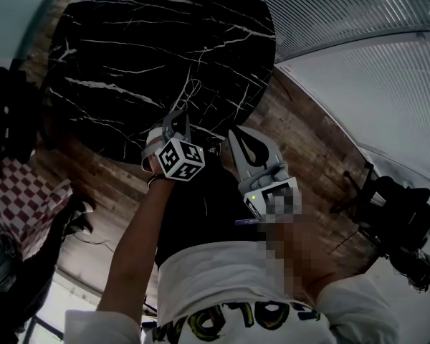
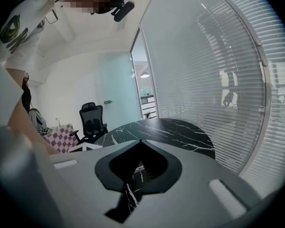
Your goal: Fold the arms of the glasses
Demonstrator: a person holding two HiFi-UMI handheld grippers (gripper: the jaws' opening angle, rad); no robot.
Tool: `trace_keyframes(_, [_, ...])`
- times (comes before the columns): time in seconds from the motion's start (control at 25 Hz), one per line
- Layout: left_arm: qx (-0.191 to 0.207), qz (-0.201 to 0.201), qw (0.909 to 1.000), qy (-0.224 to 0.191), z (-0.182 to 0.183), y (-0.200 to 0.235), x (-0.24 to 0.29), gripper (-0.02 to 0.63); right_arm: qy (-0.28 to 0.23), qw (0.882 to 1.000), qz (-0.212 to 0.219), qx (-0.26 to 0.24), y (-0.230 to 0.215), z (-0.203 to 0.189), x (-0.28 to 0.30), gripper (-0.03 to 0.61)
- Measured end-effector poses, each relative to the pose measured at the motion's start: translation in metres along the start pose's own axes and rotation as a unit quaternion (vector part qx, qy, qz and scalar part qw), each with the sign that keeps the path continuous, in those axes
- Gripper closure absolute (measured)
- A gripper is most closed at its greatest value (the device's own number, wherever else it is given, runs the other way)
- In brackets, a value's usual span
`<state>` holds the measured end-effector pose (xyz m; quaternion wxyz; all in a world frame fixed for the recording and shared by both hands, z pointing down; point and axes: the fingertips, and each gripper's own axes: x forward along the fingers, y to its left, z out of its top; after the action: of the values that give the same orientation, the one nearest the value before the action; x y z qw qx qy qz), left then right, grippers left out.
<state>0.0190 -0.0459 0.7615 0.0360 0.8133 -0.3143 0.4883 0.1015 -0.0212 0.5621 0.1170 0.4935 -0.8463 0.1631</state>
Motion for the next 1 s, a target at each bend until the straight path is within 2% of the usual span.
trace_keyframes(0.28, [-0.052, -0.014, 0.9982, -0.027, 0.005, 0.011, -0.024, 0.612, 0.026, 1.0, -0.004, 0.013, -0.004, -0.008, 0.01, 0.577])
trace_keyframes(0.48, [-0.1, -0.025, 0.9927, -0.063, 0.022, 0.023, -0.058, 0.612, 0.052, 0.998, 0.002, 0.041, -0.002, -0.008, 0.018, 0.577])
trace_keyframes(0.76, [-0.162, -0.05, 0.977, -0.129, 0.059, 0.042, -0.135, 0.612, 0.056, 0.991, 0.013, 0.117, 0.0, 0.023, 0.027, 0.577])
trace_keyframes(1.0, [-0.192, -0.074, 0.9634, -0.172, 0.081, 0.061, -0.187, 0.612, 0.054, 0.98, 0.055, 0.183, 0.016, 0.062, 0.037, 0.577])
